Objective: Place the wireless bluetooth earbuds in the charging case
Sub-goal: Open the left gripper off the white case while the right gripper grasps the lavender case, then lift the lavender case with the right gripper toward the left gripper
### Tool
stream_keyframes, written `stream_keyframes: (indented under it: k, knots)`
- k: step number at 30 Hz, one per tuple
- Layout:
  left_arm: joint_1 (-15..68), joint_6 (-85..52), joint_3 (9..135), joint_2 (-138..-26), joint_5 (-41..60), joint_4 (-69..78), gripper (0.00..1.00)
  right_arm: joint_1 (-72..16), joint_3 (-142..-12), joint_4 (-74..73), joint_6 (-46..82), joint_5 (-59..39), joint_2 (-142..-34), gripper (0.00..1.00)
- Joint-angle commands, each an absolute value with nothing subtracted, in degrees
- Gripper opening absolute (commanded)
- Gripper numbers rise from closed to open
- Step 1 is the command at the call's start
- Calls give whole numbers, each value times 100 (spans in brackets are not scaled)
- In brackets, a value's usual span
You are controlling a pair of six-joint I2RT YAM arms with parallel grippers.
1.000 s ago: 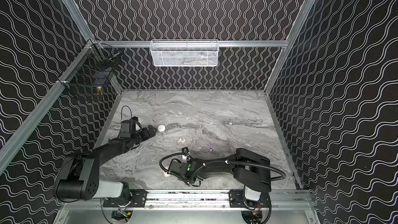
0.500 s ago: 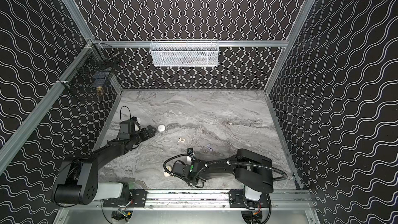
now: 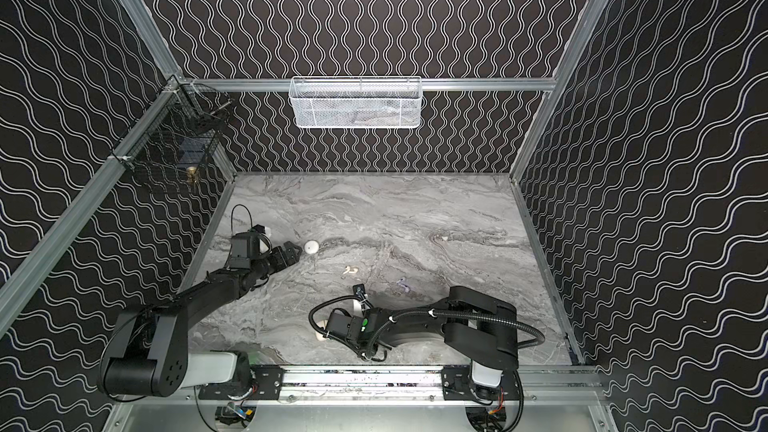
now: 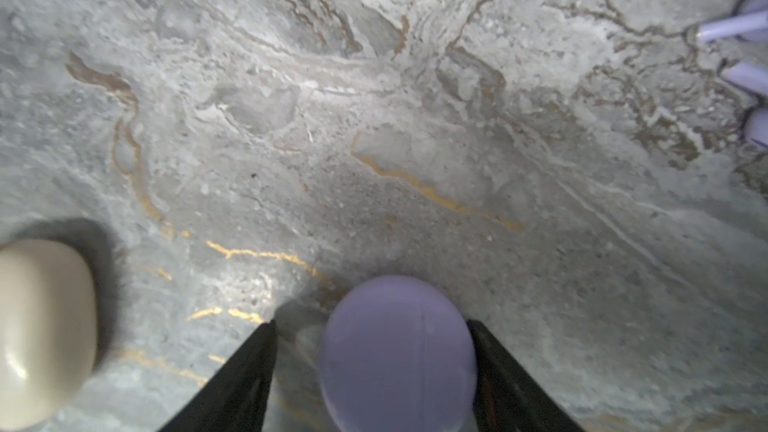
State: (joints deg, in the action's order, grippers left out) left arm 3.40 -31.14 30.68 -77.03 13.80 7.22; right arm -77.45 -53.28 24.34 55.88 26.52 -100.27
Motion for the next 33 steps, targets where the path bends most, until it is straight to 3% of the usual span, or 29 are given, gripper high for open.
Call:
stream_keyframes:
  k: [1,13,21,27,33]
  knots:
    - [334,-3004,3059,-7667,1427,773,98,-7745,-5334,2837,5595,2498,-10133,70]
    - [334,-3010,3054,-7656,1501,820,98,-7743,-5231,2858,5635,2566,-10116,53]
    - [334,-3074,2936,-7469,1934,1110,91,-7743,-5203,2616,5263,2922,-9794,41]
    - [334,-4229,2752,-6528,2661,1362,90,-7671,-5362,863,3169,4094,-8835,36]
    - [325,-4071,3463,-5764,3909,887,83,-7342,-4474,-2985,-308,2799,-8107,29]
